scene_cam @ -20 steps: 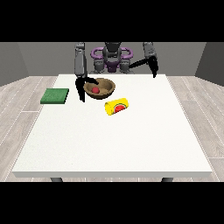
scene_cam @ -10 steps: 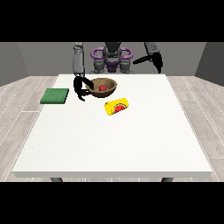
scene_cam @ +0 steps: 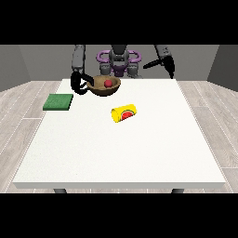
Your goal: Pick the cup and pour the ball into the bowl, then pick the bowl and place it on the pad
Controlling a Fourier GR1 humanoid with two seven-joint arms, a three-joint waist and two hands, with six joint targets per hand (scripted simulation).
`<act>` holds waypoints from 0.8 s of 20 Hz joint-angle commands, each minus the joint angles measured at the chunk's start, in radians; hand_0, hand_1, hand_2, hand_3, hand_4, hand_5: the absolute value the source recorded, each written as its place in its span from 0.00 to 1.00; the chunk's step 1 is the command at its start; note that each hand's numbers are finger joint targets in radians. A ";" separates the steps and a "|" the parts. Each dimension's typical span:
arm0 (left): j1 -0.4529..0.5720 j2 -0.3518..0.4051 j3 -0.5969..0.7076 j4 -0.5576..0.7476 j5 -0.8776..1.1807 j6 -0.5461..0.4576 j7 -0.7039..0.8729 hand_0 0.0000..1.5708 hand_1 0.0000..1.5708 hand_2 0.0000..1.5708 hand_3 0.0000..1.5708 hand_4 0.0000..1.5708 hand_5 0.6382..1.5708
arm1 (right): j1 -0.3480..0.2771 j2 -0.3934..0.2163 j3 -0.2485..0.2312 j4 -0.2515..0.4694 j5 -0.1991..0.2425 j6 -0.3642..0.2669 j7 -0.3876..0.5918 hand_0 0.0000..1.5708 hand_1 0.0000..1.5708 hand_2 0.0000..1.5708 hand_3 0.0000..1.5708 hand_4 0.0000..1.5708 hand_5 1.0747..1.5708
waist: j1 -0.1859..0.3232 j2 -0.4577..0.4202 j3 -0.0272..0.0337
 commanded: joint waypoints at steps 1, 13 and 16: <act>0.046 0.037 0.043 0.079 0.004 0.016 -0.065 0.00 0.00 0.00 0.00 0.00 1.00 | -0.041 -0.011 0.022 -0.079 -0.011 0.017 0.178 1.00 1.00 1.00 1.00 0.67 0.96 | -0.067 -0.031 0.0015; 0.041 -0.050 -0.028 -0.015 -0.032 0.104 -0.150 0.00 0.00 0.00 0.00 0.00 0.99 | -0.001 -0.324 -0.186 -0.016 -0.164 0.285 0.044 1.00 1.00 1.00 1.00 0.68 0.97 | -0.009 0.136 0.0025; -0.070 -0.018 -0.021 -0.035 -0.039 0.110 -0.115 0.00 0.00 0.00 0.00 0.00 0.99 | -0.037 -0.381 -0.246 0.034 -0.216 0.364 -0.005 1.00 1.00 1.00 1.00 0.68 0.98 | -0.006 0.255 0.0032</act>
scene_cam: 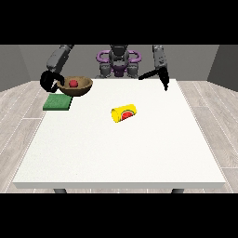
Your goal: Pick the cup and pour the ball into the bowl, then pick the bowl and place it on the pad
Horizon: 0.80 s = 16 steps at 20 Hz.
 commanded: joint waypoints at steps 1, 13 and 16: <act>-0.047 -0.054 -0.043 -0.050 -0.035 0.064 -0.043 0.00 0.00 0.00 0.00 0.00 0.99 | -0.070 -0.113 -0.097 0.062 -0.069 0.071 -0.041 1.00 1.00 1.00 1.00 0.68 0.98 | 0.039 0.140 0.0010; -0.038 -0.034 -0.107 -0.328 -0.071 0.059 0.067 0.00 0.00 0.00 0.00 0.00 0.99 | -0.066 -0.342 -0.153 0.261 -0.032 0.211 -0.251 1.00 1.00 1.00 0.00 0.66 1.00 | 0.088 0.305 0.0019; -0.004 -0.039 -0.142 -0.446 -0.102 0.071 0.127 0.00 0.00 0.00 0.00 0.00 0.99 | -0.083 -0.385 -0.171 0.304 -0.030 0.225 -0.293 1.00 1.00 1.00 0.00 0.66 1.00 | 0.093 0.336 0.0034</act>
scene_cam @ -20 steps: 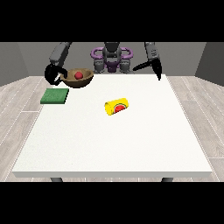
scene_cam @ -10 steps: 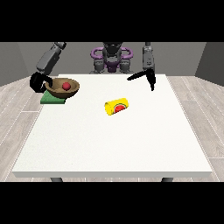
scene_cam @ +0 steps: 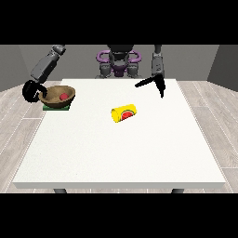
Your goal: Pick the cup and pour the ball into the bowl, then pick the bowl and place it on the pad
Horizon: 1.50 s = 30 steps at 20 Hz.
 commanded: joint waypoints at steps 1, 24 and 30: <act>0.031 -0.015 -0.032 -0.076 -0.039 0.031 0.028 0.00 0.00 0.00 0.00 0.00 0.99 | -0.004 -0.015 0.019 0.035 0.035 0.000 -0.045 1.00 1.00 1.00 0.00 0.66 1.00 | -0.010 0.001 -0.0008; 0.108 0.014 -0.020 -0.242 0.023 -0.059 0.142 0.00 0.00 0.00 0.00 0.00 0.99 | -0.002 -0.050 0.038 0.146 0.064 -0.038 0.027 1.00 1.00 1.00 1.00 0.37 0.93 | -0.014 -0.028 -0.0017; 0.104 0.014 -0.036 -0.348 0.019 -0.063 0.192 0.00 0.00 0.00 0.00 0.00 0.99 | -0.054 -0.188 0.054 0.138 0.110 -0.066 0.044 0.00 0.00 0.27 0.21 0.00 0.82 | -0.006 0.027 -0.0010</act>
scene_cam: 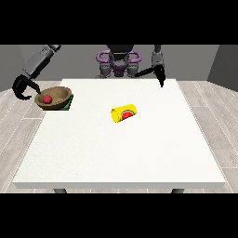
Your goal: Pick the cup and pour the ball into the bowl, then pick the bowl and place it on the pad
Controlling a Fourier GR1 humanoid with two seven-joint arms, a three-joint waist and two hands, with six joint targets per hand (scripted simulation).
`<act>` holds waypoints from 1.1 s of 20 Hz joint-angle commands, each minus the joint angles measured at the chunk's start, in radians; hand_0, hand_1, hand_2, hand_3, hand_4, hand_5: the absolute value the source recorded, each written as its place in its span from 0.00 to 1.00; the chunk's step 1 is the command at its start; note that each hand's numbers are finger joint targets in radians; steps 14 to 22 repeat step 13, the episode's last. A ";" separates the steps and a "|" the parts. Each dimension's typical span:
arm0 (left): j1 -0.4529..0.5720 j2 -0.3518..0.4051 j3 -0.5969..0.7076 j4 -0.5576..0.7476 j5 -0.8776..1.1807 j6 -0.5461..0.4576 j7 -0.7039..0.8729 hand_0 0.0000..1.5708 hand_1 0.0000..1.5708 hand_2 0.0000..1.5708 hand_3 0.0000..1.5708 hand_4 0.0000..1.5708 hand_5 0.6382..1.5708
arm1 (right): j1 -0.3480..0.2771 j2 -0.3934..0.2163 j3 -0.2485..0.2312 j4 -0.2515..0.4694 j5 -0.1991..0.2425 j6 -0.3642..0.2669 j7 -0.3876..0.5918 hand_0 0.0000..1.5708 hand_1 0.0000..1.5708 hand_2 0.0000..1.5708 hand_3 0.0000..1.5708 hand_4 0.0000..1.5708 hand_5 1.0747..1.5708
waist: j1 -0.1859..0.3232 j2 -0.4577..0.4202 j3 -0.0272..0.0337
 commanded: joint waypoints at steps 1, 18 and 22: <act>-0.025 0.017 0.028 0.005 0.032 -0.028 0.036 0.00 0.00 0.00 0.00 0.00 0.99 | -0.013 0.004 0.014 -0.008 0.022 -0.063 0.004 0.00 0.00 0.27 0.17 0.00 0.82 | -0.001 -0.014 -0.0007; 0.071 -0.019 0.027 0.051 0.018 0.014 -0.033 0.00 0.00 0.00 0.00 0.00 1.00 | -0.089 -0.191 -0.029 -0.023 -0.041 0.203 0.147 0.00 0.00 0.12 0.18 0.00 0.86 | -0.065 -0.105 -0.0024; 0.071 -0.019 0.027 0.051 0.018 0.014 -0.033 0.00 0.00 0.00 0.00 0.00 1.00 | -0.089 -0.191 -0.029 -0.023 -0.041 0.203 0.147 0.00 0.00 0.12 0.18 0.00 0.86 | -0.065 -0.105 -0.0024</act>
